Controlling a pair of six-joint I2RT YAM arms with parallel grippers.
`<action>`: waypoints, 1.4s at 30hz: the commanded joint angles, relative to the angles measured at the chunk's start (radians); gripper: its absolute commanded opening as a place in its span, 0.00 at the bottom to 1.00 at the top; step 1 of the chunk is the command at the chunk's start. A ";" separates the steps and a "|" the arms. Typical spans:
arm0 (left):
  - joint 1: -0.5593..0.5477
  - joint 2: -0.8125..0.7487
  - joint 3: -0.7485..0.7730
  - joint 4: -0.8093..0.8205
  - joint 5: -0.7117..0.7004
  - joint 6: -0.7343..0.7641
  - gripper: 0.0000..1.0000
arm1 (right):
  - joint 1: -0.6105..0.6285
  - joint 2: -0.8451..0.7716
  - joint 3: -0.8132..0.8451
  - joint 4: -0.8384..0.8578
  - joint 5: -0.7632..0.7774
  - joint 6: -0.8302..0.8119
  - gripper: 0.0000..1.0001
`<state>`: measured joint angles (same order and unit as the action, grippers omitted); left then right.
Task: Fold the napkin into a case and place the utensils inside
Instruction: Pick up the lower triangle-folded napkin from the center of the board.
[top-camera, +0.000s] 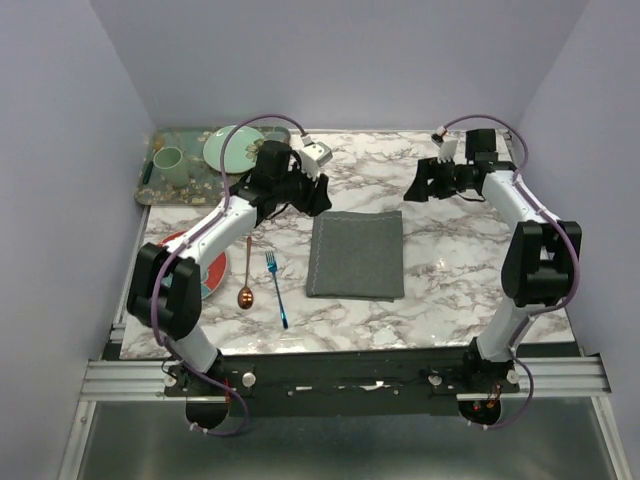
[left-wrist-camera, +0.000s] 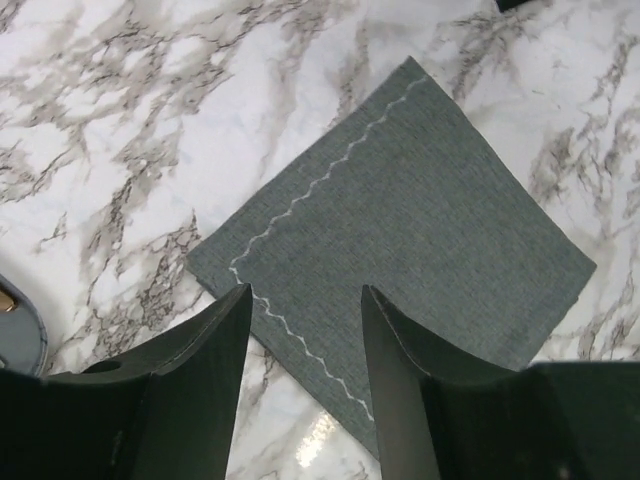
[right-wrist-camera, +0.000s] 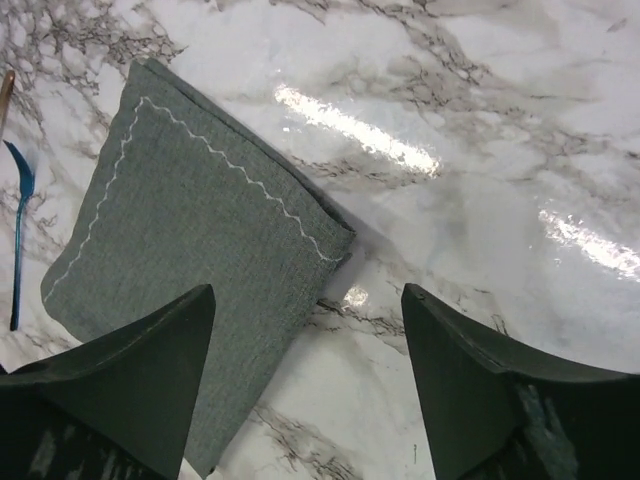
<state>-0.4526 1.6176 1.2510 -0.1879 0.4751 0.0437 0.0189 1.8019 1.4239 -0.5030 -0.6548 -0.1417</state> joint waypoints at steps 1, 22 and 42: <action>0.074 0.161 0.135 -0.080 0.043 -0.180 0.54 | -0.008 0.062 0.032 -0.040 -0.069 0.051 0.81; 0.137 0.352 0.249 -0.208 0.126 -0.125 0.55 | -0.008 0.419 0.174 -0.060 -0.229 0.205 0.66; 0.173 0.364 0.261 -0.199 0.137 -0.126 0.55 | 0.058 0.357 0.201 -0.190 -0.256 0.039 0.09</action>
<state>-0.2920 1.9629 1.4826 -0.3939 0.5816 -0.0906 0.0422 2.2383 1.6367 -0.6781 -0.9005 -0.0368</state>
